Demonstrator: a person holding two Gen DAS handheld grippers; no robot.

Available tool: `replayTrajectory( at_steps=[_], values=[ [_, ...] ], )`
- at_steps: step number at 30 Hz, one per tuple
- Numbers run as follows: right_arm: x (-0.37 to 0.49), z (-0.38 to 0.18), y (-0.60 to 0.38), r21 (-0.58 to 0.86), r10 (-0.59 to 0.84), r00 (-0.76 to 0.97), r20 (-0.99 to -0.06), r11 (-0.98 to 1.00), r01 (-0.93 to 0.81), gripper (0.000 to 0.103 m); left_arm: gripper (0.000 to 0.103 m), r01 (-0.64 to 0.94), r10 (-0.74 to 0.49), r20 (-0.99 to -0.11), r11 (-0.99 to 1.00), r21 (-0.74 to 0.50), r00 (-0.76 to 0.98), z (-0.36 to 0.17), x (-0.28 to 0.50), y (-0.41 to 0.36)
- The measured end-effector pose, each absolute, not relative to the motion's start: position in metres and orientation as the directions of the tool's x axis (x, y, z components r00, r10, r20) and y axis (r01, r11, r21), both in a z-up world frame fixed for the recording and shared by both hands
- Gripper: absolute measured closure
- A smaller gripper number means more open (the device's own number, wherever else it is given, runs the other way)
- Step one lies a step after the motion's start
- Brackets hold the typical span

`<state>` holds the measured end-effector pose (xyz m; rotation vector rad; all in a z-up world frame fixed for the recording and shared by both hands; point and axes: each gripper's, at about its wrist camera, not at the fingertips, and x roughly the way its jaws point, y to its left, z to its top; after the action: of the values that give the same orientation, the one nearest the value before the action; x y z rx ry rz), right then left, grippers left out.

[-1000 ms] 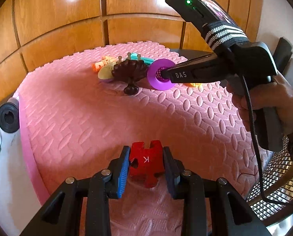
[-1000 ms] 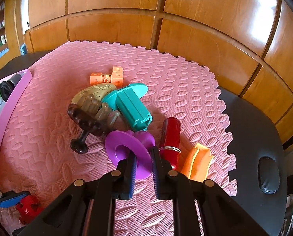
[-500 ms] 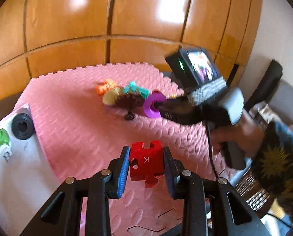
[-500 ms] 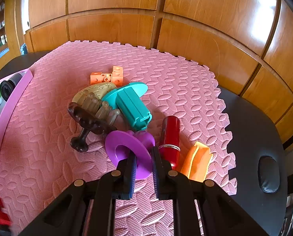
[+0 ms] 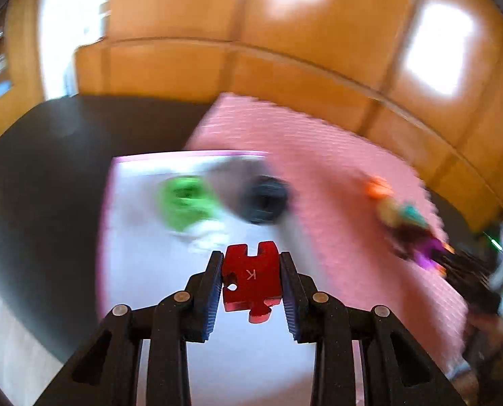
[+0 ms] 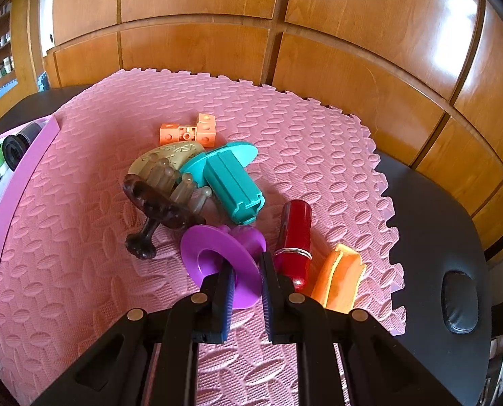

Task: Organize rigid objects
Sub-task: 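Carry the red puzzle piece into the tray and release it with the left gripper, then carry the purple ring into the tray and release it with the right gripper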

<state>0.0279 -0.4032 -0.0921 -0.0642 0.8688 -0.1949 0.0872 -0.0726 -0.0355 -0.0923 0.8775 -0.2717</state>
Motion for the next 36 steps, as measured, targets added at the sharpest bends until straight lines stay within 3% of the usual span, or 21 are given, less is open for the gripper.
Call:
replayTrajectory(
  at_steps=[4, 12, 15, 24, 36],
  values=[
    [0.028, -0.092, -0.403, -0.140, -0.198, 0.626, -0.754, 0.980, 0.142, 0.090, 0.070, 0.124, -0.168, -0.767, 0.985, -0.115, 0.620, -0.045, 0.113, -0.050],
    [0.029, -0.093, -0.403, -0.139, -0.199, 0.625, -0.755, 0.980, 0.143, 0.090, 0.067, 0.071, -0.075, -0.758, 0.997, -0.038, 0.648, -0.058, 0.142, -0.041],
    [0.029, -0.093, -0.403, -0.143, -0.202, 0.624, -0.755, 0.979, 0.144, 0.090, 0.054, 0.065, -0.076, -0.754, 0.997, -0.043, 0.652, -0.057, 0.142, -0.036],
    [0.029, -0.093, -0.403, -0.146, -0.203, 0.623, -0.755, 0.979, 0.142, 0.090, 0.052, 0.063, -0.081, -0.703, 0.997, -0.052, 0.707, -0.036, 0.093, -0.030],
    [0.022, -0.084, -0.401, -0.100, -0.166, 0.641, -0.750, 0.985, 0.138, 0.090, 0.048, 0.093, -0.084, -0.715, 0.995, -0.026, 0.694, -0.040, 0.044, -0.044]
  ],
)
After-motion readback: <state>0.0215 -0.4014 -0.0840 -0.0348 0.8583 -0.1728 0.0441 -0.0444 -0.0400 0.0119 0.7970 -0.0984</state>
